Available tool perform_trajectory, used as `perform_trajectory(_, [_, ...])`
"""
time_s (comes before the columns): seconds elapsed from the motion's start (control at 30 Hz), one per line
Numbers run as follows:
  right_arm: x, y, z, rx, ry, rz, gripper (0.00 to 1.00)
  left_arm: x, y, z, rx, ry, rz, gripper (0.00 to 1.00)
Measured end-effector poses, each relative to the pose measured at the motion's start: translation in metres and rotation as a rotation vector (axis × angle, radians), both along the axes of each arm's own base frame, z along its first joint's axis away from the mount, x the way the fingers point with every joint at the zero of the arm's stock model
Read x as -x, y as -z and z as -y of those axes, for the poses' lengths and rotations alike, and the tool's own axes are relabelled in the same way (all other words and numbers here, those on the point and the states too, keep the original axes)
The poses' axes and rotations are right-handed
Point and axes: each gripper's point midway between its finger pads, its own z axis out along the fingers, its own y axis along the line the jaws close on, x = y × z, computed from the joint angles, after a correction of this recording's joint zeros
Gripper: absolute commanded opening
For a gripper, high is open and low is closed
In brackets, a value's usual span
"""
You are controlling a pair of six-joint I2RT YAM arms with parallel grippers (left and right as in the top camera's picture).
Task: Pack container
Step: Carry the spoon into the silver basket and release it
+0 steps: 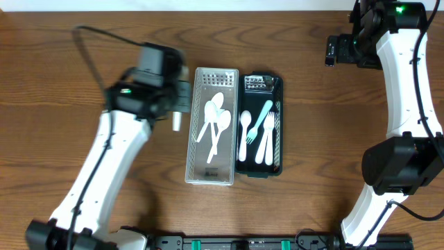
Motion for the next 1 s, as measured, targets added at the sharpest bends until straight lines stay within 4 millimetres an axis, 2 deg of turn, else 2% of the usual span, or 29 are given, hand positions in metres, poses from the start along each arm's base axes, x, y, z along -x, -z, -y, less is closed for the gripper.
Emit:
perform_trajectory(0.13, [0.000,0.000,0.000,0.000,0.000,0.000,0.99,0.001,0.027,0.036,-0.012,0.076,-0.055,0.06])
perform_trajectory(0.23, [0.000,0.000,0.000,0.000,0.000,0.000,0.99,0.002,0.051,0.052,-0.029,0.106,-0.104,0.06])
perform_trajectory(0.3, [0.000,0.000,0.000,0.000,0.000,0.000,0.99,0.003,0.071,0.061,-0.049,0.125,-0.146,0.13])
perform_trajectory(0.4, [0.001,0.000,0.000,0.000,0.000,-0.003,0.99,0.003,0.095,0.068,-0.068,0.135,-0.195,0.22])
perform_trajectory(0.5, [0.001,0.000,0.000,0.000,0.000,-0.005,0.99,0.003,0.116,0.069,-0.085,0.128,-0.239,0.22])
perform_trajectory(0.6, [0.001,0.000,0.000,0.000,0.000,-0.005,0.99,0.002,0.126,0.069,-0.090,0.122,-0.256,0.23])
perform_trajectory(0.8, [0.001,0.000,0.000,0.000,0.000,-0.002,0.99,-0.001,0.122,0.070,-0.095,0.136,-0.243,0.26])
perform_trajectory(0.87, [-0.003,-0.001,0.000,0.001,-0.003,0.012,0.99,-0.005,0.112,0.070,-0.106,0.147,-0.217,0.36])
perform_trajectory(0.93, [-0.010,-0.003,0.000,0.003,-0.010,0.041,0.99,-0.016,0.091,0.068,-0.121,0.147,-0.147,0.52])
perform_trajectory(1.0, [-0.021,-0.007,-0.001,0.008,-0.023,0.089,0.99,-0.035,0.056,0.064,-0.130,0.123,-0.023,0.68])
